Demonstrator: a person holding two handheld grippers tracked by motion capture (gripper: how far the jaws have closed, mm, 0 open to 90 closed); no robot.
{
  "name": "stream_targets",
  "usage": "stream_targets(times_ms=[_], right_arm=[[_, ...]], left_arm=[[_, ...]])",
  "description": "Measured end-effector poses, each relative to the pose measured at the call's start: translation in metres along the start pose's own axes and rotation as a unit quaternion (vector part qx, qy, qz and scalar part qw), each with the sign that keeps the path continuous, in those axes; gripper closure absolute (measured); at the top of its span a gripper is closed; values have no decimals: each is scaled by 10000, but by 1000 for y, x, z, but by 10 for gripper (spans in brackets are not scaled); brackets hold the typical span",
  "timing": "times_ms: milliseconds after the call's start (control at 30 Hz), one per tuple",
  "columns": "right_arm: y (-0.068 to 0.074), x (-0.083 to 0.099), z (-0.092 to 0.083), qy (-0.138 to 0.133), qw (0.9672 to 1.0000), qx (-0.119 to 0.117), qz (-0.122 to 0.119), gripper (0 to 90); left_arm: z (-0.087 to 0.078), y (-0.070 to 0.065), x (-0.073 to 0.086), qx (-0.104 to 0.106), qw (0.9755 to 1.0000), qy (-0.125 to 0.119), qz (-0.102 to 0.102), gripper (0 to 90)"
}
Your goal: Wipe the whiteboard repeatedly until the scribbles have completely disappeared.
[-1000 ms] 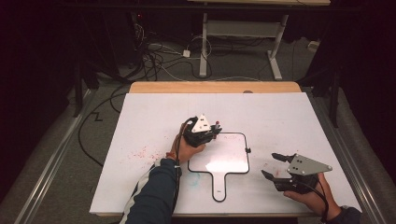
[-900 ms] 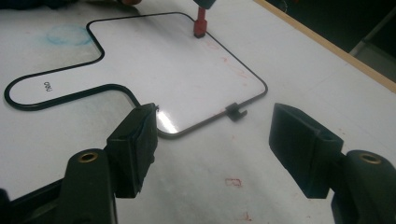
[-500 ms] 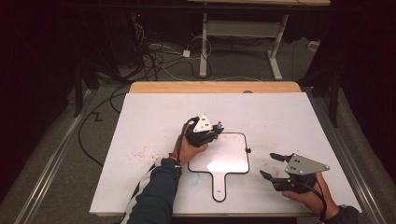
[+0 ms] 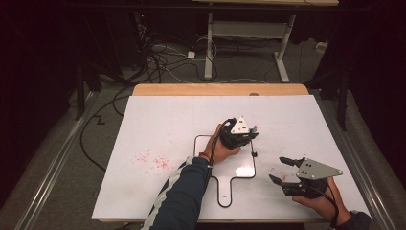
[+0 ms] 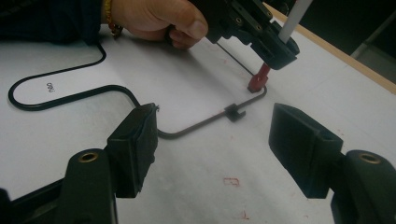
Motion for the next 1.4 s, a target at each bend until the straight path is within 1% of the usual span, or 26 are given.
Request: stream_targets(times_ms=[67, 133, 233, 300, 367, 433, 500, 600, 667, 767, 833, 900, 1033, 1100, 1167, 1233, 1367, 1400], right_arm=[[0, 0, -1, 0, 10000, 19, 27, 336], [0, 1, -2, -11, 10000, 39, 36, 336], [0, 1, -3, -7, 10000, 47, 41, 336], [1, 1, -3, 13, 10000, 58, 27, 336], [2, 1, -3, 13, 10000, 59, 20, 336], [1, 1, -3, 3, 10000, 52, 13, 336], [1, 1, -3, 2, 10000, 59, 22, 336], [0, 1, -2, 14, 10000, 73, 14, 336], [1, 1, -2, 8, 10000, 78, 36, 336], [2, 0, -2, 15, 10000, 78, 29, 336], [3, 0, -1, 21, 10000, 70, 25, 336], [3, -1, -1, 26, 10000, 52, 8, 336], [3, -1, 1, 43, 10000, 46, 9, 335], [4, -2, 1, 36, 10000, 53, -1, 336], [4, -1, 1, 35, 10000, 44, 8, 336], [3, -1, 2, 49, 10000, 39, -6, 336], [4, -2, 2, 41, 10000, 19, -17, 336], [4, -2, 3, 44, 10000, 18, -19, 336]], left_arm=[[1, -2, -2, 19, 10000, 53, 61, 787], [-2, 0, -1, 9, 10000, 90, 39, 787], [-9, 7, 3, -137, 9997, 177, -1, 788], [-15, 14, 8, -210, 9996, 166, -131, 788], [-20, 18, 12, -274, 9993, 180, -191, 788], [-24, 20, 14, -271, 9992, 191, -209, 788], [-28, 20, 17, -304, 9991, 232, -159, 788], [-36, 19, 22, -328, 9991, 213, -169, 788], [-42, 19, 27, -347, 9990, 167, -222, 788], [-52, 19, 33, -415, 9988, 184, -185, 788], [-59, 21, 38, -465, 9986, 192, -163, 788], [-67, 25, 44, -522, 9981, 160, -290, 788], [-78, 30, 52, -651, 9970, 156, -380, 788], [-81, 32, 55, -729, 9965, 146, -382, 788], [-82, 33, 57, -742, 9960, 97, -479, 788], [-79, 33, 56, -741, 9959, 53, -522, 788], [-67, 25, 48, -610, 9970, -8, -475, 788], [-64, 23, 46, -589, 9973, -6, -430, 788]])
Point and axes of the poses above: each handheld gripper's, and its own axes: z roughly forward along the jaws, x roughly out of its underside, y roughly to its left, the point moved 1 cm from there along z, roughly forward along the jaws, and after that the axes turned 2 degrees about y, right-handed, at the moved point
